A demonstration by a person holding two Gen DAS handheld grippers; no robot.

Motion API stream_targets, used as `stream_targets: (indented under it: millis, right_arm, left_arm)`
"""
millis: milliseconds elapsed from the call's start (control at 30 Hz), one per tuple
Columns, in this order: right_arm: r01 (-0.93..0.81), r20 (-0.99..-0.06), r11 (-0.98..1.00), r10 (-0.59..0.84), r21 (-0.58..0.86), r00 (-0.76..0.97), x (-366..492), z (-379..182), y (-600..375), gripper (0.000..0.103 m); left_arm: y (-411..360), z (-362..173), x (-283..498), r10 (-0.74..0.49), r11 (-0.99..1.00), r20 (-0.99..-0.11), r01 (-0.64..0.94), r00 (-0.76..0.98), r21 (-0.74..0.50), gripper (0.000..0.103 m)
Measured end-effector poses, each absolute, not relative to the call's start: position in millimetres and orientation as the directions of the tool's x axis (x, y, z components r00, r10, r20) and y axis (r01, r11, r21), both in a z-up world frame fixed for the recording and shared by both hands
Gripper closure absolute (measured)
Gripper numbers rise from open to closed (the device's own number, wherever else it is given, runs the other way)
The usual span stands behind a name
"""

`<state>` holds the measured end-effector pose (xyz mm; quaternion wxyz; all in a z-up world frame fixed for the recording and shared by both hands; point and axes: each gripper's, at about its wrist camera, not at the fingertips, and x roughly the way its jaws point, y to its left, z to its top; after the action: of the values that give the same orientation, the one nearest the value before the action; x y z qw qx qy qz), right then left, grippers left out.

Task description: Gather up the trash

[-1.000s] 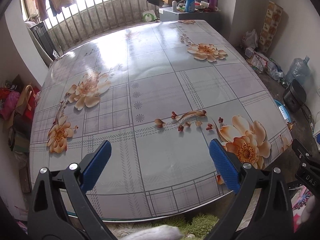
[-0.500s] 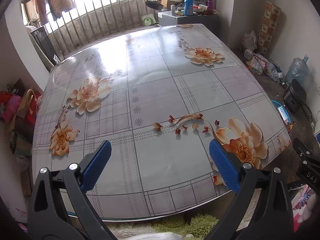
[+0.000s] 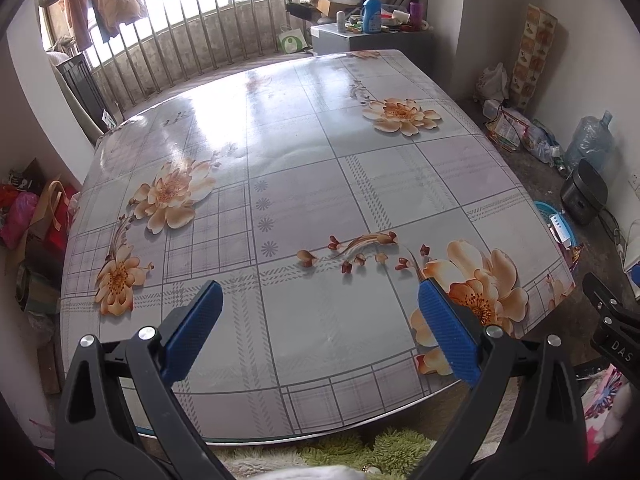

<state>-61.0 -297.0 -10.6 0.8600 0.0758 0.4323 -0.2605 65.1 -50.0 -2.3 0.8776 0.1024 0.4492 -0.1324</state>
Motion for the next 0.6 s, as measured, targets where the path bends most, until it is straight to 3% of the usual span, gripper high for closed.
stream_targets:
  millis: [600]
  right_arm:
    - [0.515, -0.777, 0.851, -0.392, -0.103, 0.493, -57.8, -5.6, -292.0, 0.007]
  left_arm:
    - [-45.2, -1.1, 67.3, -0.146, 0.947, -0.811, 0.317, 0.567, 0.051, 0.009]
